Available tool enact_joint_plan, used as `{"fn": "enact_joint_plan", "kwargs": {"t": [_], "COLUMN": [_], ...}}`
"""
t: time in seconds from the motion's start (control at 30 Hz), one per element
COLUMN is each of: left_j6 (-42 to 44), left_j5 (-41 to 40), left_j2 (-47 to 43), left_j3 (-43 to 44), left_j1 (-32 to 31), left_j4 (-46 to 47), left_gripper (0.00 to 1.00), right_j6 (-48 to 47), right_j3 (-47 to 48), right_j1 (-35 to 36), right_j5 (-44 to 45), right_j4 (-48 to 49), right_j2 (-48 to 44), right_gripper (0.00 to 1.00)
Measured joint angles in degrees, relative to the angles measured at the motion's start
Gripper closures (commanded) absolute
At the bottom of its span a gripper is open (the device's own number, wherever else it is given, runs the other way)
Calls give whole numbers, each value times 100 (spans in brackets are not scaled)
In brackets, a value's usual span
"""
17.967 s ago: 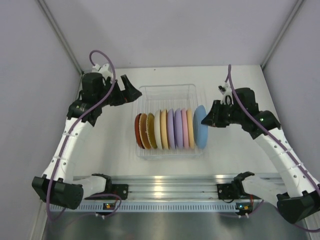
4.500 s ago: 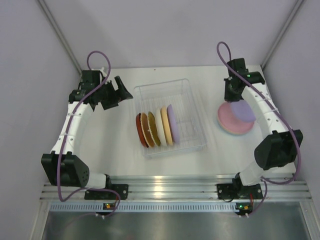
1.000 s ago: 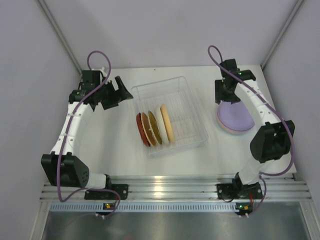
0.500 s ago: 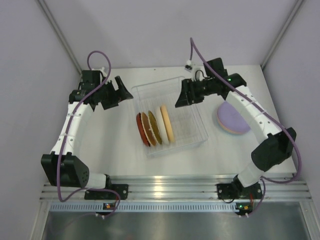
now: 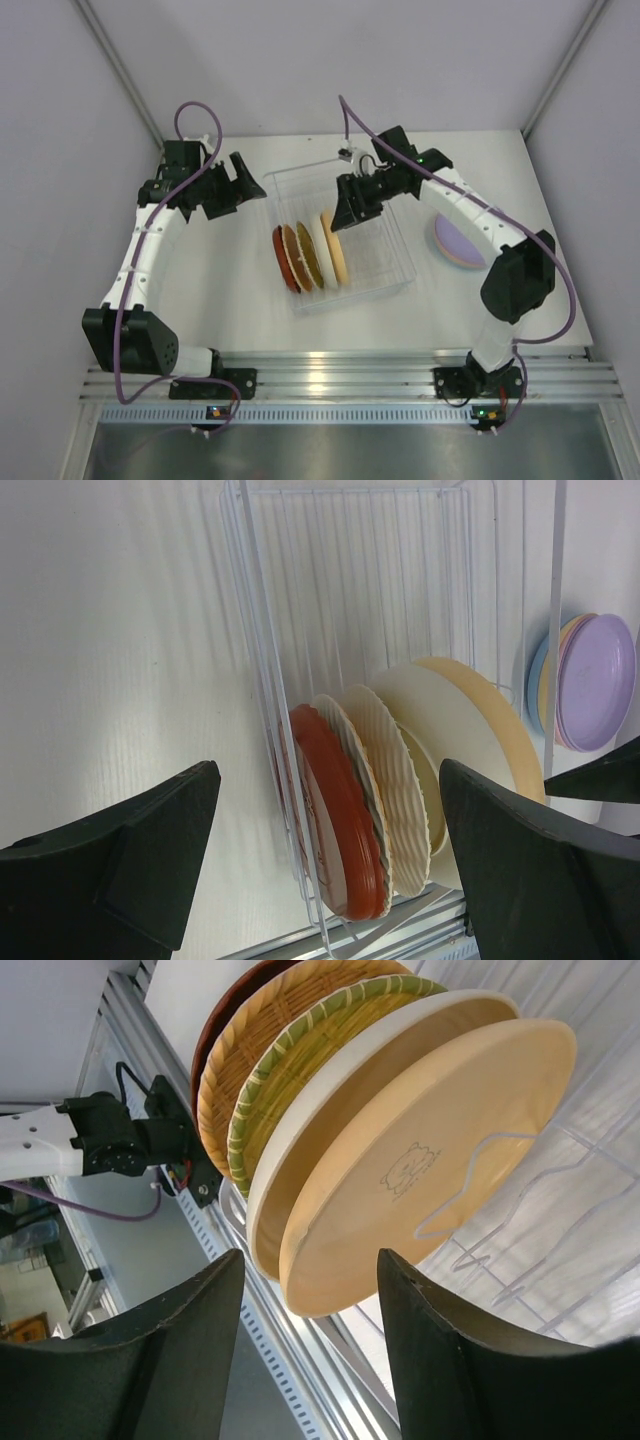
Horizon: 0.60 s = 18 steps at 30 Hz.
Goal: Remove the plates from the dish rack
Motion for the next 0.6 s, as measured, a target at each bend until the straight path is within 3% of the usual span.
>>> {"fn": "enact_joint_plan", "kwargs": {"t": [0.23, 0.33, 0.47, 0.6], "left_j6": [7, 13, 15, 15], "left_j5": [-2, -20, -24, -50], "left_j2": [0, 0, 0, 0], "left_j3": [0, 0, 0, 0], "left_j1": [0, 0, 0, 0], "left_j4": [0, 0, 0, 0], "left_gripper": [3, 3, 3, 3], "right_j6": [-63, -81, -61, 0], "right_j3": [20, 20, 20, 44], "right_j1": [227, 273, 286, 306], "right_j5": [9, 11, -96, -234], "right_j4": [-74, -79, -94, -216], "right_j2": [225, 323, 396, 396], "right_gripper": [50, 60, 85, 99]}}
